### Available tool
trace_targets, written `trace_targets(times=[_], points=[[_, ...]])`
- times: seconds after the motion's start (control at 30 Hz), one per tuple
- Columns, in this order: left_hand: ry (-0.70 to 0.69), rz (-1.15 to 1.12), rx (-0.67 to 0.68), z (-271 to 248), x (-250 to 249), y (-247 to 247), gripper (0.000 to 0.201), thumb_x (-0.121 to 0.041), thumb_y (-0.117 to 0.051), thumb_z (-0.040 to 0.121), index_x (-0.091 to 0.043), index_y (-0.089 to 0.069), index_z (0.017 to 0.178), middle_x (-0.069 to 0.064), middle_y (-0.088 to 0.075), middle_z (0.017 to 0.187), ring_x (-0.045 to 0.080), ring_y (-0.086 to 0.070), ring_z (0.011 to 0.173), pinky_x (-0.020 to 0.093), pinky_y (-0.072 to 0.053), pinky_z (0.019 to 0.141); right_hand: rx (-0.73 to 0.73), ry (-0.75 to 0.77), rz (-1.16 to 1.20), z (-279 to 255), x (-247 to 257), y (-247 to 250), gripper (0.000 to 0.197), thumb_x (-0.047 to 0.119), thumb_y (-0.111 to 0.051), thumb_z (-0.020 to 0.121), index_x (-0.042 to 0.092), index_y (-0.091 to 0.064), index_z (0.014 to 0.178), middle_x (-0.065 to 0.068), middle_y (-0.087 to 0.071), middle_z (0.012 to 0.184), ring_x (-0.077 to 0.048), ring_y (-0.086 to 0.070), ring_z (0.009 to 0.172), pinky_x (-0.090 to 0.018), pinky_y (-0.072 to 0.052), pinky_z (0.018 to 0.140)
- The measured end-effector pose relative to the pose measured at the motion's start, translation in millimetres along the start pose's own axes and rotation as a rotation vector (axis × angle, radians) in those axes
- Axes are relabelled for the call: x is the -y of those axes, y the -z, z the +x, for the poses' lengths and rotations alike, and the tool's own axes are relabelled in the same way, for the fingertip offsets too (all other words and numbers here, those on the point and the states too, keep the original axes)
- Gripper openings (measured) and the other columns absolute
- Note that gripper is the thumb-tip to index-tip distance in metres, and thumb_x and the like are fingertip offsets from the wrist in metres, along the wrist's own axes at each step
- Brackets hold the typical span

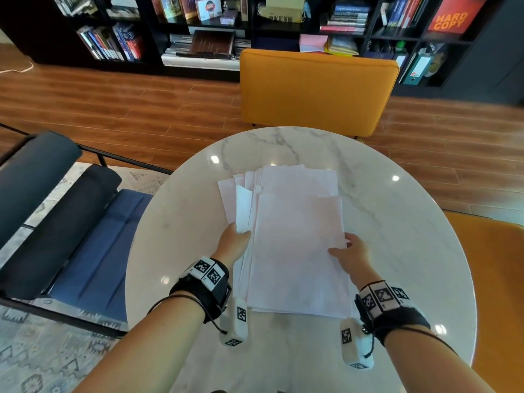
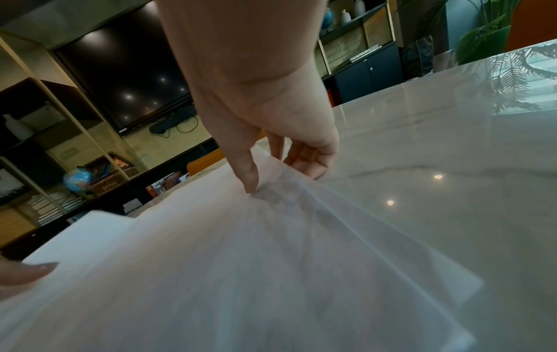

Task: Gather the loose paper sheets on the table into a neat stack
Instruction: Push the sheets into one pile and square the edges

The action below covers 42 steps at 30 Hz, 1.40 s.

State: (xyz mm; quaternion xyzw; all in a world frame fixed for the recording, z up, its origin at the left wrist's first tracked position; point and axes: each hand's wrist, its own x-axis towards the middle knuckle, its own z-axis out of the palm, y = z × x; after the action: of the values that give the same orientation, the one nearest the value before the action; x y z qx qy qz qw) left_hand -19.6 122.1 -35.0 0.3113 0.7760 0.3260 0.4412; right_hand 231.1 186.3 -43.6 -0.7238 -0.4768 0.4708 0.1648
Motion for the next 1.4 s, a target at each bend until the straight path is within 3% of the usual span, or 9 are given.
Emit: trace_targets(times=[0.17, 0.33, 0.47, 0.63, 0.73, 0.83, 0.97, 1.27, 1.4], points=[[-0.002, 0.022, 0.03, -1, -1, -8, 0.02, -0.027, -0.047, 0.092, -0.016, -0.037, 0.105, -0.007, -0.042, 0.088, 0.014, -0.042, 0.088, 0.022, -0.035, 0.067, 0.011, 0.021, -0.194, 1, -2, -6, 0.073, 0.02, -0.07, 0.078, 0.014, -0.039, 0.143, -0.012, -0.045, 0.117, -0.035, -0.055, 0.112, -0.045, -0.047, 0.099], [-0.006, -0.001, 0.106, -4, 2, -19, 0.058, -0.031, -0.062, 0.084, -0.006, -0.041, 0.131, 0.008, -0.052, 0.131, 0.024, -0.051, 0.119, 0.036, -0.041, 0.101, 0.03, 0.069, -0.335, 1, -6, -11, 0.081, 0.033, -0.069, 0.079, 0.02, -0.029, 0.148, -0.013, -0.042, 0.13, -0.03, -0.047, 0.121, -0.04, -0.042, 0.104], [-0.088, -0.085, 0.068, -13, -2, -27, 0.047, -0.007, -0.055, 0.085, -0.011, -0.043, 0.131, 0.008, -0.057, 0.128, 0.018, -0.054, 0.106, 0.028, -0.041, 0.089, 0.038, 0.073, -0.367, 1, -5, -11, 0.082, 0.035, -0.069, 0.079, 0.02, -0.028, 0.148, -0.013, -0.042, 0.131, -0.031, -0.045, 0.123, -0.04, -0.041, 0.105], [-0.201, -0.179, 0.039, -21, -8, -18, 0.041, -0.008, -0.053, 0.088, -0.016, -0.047, 0.128, 0.003, -0.06, 0.124, 0.018, -0.058, 0.108, 0.029, -0.045, 0.091, -0.061, 0.136, -0.343, 4, -4, -1, 0.091, 0.049, -0.071, 0.073, 0.012, -0.031, 0.146, -0.017, -0.041, 0.137, -0.034, -0.041, 0.128, -0.044, -0.036, 0.108], [-0.264, -0.249, 0.025, -21, -14, -7, 0.042, -0.009, -0.057, 0.088, -0.017, -0.048, 0.128, -0.001, -0.06, 0.12, 0.015, -0.058, 0.108, 0.028, -0.045, 0.093, -0.027, 0.193, 0.018, -1, 8, 6, 0.091, 0.039, -0.072, 0.077, 0.008, -0.024, 0.148, -0.012, -0.045, 0.136, -0.027, -0.049, 0.119, -0.039, -0.044, 0.097], [-0.315, -0.323, -0.003, -22, -24, 0, 0.04, -0.006, -0.06, 0.087, -0.017, -0.05, 0.125, -0.004, -0.063, 0.112, 0.011, -0.062, 0.101, 0.022, -0.05, 0.087, 0.176, 0.181, 0.489, -9, 27, 11, 0.067, 0.018, -0.063, 0.087, 0.008, -0.031, 0.145, -0.009, -0.062, 0.116, -0.018, -0.064, 0.092, -0.029, -0.052, 0.076], [-0.418, -0.378, -0.112, -31, -39, 2, 0.033, -0.01, -0.061, 0.087, -0.019, -0.053, 0.117, -0.011, -0.064, 0.105, -0.002, -0.064, 0.093, 0.011, -0.051, 0.079, 0.127, 0.322, 0.675, -16, 50, 11, 0.016, 0.0, -0.056, 0.089, 0.013, -0.062, 0.095, 0.006, -0.075, 0.075, -0.007, -0.07, 0.066, -0.029, -0.055, 0.069], [-0.623, -0.482, -0.413, -55, -65, -3, 0.038, -0.01, -0.06, 0.088, -0.008, -0.046, 0.124, 0.0, -0.057, 0.115, -0.014, -0.056, 0.098, 0.004, -0.042, 0.088, 0.088, 0.641, 0.753, -46, 83, 12, 0.022, 0.005, -0.059, 0.087, 0.025, -0.063, 0.096, 0.003, -0.071, 0.096, -0.014, -0.066, 0.094, -0.029, -0.052, 0.088], [-0.603, -0.488, -0.384, -58, -58, -6, 0.039, -0.015, -0.056, 0.091, -0.017, -0.04, 0.126, -0.016, -0.053, 0.117, -0.015, -0.053, 0.105, 0.004, -0.042, 0.086, 0.12, 0.604, 0.652, -47, 72, 6, 0.028, 0.019, -0.069, 0.078, 0.03, -0.062, 0.103, -0.005, -0.069, 0.112, -0.023, -0.065, 0.109, -0.04, -0.051, 0.095]])
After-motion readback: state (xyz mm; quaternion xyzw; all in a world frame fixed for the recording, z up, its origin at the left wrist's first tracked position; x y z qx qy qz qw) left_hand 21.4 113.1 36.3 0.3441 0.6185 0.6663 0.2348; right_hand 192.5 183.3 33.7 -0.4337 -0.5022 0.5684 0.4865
